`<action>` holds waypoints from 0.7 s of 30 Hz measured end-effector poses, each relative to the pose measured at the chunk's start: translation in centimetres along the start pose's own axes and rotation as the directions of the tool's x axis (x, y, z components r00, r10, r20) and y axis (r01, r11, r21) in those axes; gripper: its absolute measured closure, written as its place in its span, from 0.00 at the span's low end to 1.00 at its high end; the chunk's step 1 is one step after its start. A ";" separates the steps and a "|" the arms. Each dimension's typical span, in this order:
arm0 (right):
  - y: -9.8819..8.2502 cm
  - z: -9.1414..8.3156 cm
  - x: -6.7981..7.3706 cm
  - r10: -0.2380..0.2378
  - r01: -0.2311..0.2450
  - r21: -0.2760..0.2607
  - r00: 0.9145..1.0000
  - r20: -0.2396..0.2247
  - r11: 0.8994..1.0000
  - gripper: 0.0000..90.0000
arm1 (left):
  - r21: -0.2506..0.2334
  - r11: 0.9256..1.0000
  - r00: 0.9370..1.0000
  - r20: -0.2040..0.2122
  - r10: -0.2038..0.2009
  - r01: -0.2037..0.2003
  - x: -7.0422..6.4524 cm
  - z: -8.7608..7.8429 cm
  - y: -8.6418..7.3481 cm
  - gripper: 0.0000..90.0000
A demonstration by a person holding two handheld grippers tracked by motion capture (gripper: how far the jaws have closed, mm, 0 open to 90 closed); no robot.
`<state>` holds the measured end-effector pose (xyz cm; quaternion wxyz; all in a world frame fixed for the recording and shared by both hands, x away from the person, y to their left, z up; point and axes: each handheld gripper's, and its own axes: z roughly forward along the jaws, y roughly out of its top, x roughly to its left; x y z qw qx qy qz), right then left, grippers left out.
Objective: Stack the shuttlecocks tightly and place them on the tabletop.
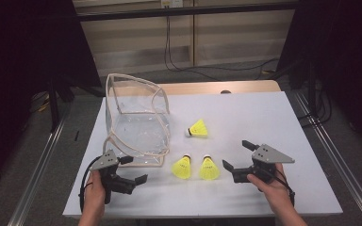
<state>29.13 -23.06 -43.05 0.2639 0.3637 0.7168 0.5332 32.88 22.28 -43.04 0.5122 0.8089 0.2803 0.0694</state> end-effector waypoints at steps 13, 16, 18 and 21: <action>0.0 0.5 0.3 -0.003 0.003 0.022 1.000 -0.021 1.000 0.02 | -0.011 1.000 1.000 -0.005 0.013 -0.013 -0.1 0.1 0.1 0.04; 0.0 0.6 0.2 0.001 0.000 0.027 1.000 -0.028 1.000 0.02 | -0.018 1.000 1.000 -0.006 0.012 -0.012 -0.1 0.0 0.1 0.04; 0.0 0.6 0.2 0.000 0.001 0.035 1.000 -0.028 0.999 0.02 | -0.018 1.000 1.000 -0.007 0.013 -0.013 -0.1 0.1 0.2 0.04; 0.0 0.7 0.2 0.006 -0.004 0.036 1.000 -0.029 0.999 0.02 | -0.015 1.000 1.000 -0.006 0.021 -0.021 -0.1 0.1 0.2 0.04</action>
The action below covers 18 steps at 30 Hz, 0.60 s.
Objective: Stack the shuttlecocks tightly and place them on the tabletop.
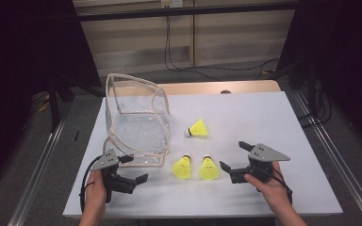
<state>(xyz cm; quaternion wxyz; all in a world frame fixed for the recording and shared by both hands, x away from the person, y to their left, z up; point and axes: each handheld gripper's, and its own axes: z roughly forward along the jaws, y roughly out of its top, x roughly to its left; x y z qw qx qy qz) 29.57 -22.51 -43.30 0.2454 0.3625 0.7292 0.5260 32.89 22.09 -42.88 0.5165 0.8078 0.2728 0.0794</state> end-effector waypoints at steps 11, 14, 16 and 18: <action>-0.1 0.1 -0.1 -0.004 0.004 0.020 1.000 -0.016 1.000 0.02 | -0.004 1.000 1.000 -0.001 0.002 -0.002 -0.1 0.1 0.0 0.04; -0.1 0.2 0.1 -0.003 0.003 0.024 1.000 -0.021 1.000 0.02 | -0.003 1.000 1.000 -0.001 0.002 -0.002 -0.1 0.1 0.0 0.04; -0.1 0.2 0.1 -0.005 0.005 0.025 1.000 -0.023 1.000 0.02 | -0.001 1.000 1.000 -0.001 0.002 -0.002 0.0 0.1 0.1 0.04; 0.0 0.2 0.2 -0.008 0.009 0.029 1.000 -0.023 1.000 0.02 | -0.002 1.000 1.000 -0.002 0.004 -0.004 0.0 0.0 0.1 0.04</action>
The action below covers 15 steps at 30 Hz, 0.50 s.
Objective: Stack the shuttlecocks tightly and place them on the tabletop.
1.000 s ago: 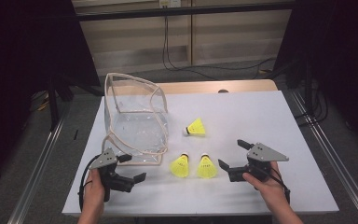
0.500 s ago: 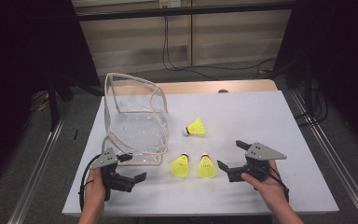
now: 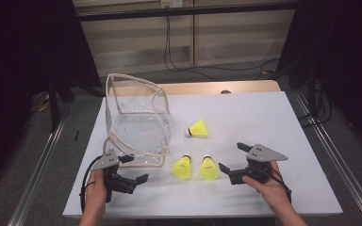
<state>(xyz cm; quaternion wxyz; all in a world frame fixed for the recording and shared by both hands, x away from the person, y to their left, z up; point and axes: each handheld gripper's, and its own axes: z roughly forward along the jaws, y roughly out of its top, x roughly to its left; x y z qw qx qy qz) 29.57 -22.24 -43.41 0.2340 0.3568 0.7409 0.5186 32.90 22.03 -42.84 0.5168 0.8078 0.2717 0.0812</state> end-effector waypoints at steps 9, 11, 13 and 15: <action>0.0 0.1 0.2 -0.005 0.005 0.011 1.000 -0.005 1.000 0.02 | -0.004 1.000 1.000 0.001 0.002 -0.002 0.0 0.0 0.0 0.04; 0.0 0.1 0.2 -0.005 0.005 0.013 1.000 -0.005 1.000 0.02 | -0.005 1.000 1.000 0.004 0.001 -0.001 0.0 0.0 0.0 0.04; 0.0 0.1 0.2 -0.009 0.009 0.011 1.000 -0.006 1.000 0.02 | -0.004 1.000 1.000 0.005 0.003 -0.003 0.0 0.0 0.1 0.04; 0.0 0.2 0.2 -0.011 0.011 0.017 1.000 -0.007 1.000 0.02 | -0.007 1.000 1.000 0.004 0.001 -0.001 -0.1 0.0 0.1 0.04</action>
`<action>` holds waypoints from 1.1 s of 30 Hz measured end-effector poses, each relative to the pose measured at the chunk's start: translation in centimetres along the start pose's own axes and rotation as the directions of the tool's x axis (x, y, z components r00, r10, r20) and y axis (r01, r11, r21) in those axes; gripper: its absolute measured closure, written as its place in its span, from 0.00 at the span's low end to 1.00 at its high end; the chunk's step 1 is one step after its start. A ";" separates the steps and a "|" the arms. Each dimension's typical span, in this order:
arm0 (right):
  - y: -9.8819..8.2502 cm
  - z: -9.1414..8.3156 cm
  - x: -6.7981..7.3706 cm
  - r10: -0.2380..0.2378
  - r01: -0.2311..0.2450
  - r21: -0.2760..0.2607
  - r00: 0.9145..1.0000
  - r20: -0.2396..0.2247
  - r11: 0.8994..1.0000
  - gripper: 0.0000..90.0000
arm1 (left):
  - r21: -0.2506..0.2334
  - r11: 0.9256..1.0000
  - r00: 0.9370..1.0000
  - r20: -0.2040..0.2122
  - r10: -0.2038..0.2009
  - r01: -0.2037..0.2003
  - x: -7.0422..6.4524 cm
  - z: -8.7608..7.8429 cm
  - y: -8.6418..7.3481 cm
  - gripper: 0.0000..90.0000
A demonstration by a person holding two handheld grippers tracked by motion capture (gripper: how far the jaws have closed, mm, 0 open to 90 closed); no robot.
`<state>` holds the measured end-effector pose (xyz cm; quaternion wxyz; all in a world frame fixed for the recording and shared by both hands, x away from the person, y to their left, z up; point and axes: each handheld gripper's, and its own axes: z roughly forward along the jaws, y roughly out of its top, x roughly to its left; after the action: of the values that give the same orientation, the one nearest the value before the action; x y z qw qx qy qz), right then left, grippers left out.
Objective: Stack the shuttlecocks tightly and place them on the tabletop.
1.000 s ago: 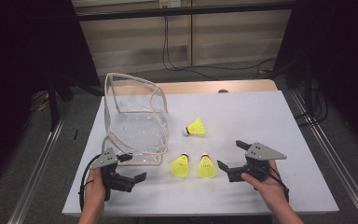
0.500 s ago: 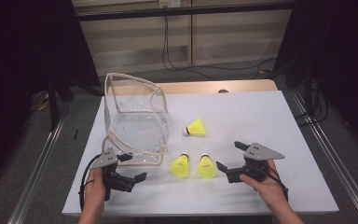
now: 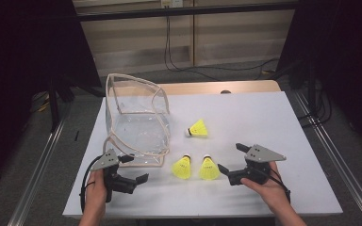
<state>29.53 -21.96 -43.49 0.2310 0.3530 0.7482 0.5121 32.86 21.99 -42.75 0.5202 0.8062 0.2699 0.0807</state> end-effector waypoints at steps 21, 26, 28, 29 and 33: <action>-0.1 0.5 0.7 -0.008 0.010 0.041 0.998 -0.059 0.999 0.05 | -0.008 1.000 1.000 -0.003 0.000 0.000 0.0 -0.1 0.1 0.04; -0.1 0.5 0.8 0.003 0.001 0.046 0.997 -0.071 0.999 0.06 | -0.006 1.000 1.000 0.000 0.000 0.000 -0.1 0.0 0.1 0.04; -0.2 0.6 0.8 0.002 0.001 0.046 0.997 -0.076 0.999 0.08 | -0.004 1.000 1.000 0.000 0.003 -0.003 0.0 0.0 0.1 0.04; -0.2 0.6 0.9 0.000 0.004 0.050 0.997 -0.077 0.999 0.09 | -0.004 1.000 1.000 0.001 0.003 -0.003 0.0 0.0 0.1 0.04; -0.2 0.7 1.0 -0.007 0.012 0.057 0.996 -0.084 0.998 0.12 | -0.005 1.000 1.000 0.003 0.004 -0.004 -0.1 0.0 0.1 0.04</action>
<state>29.29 -20.84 -43.91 0.1916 0.3343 0.7732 0.5036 32.84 21.94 -42.65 0.5224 0.8056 0.2672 0.0815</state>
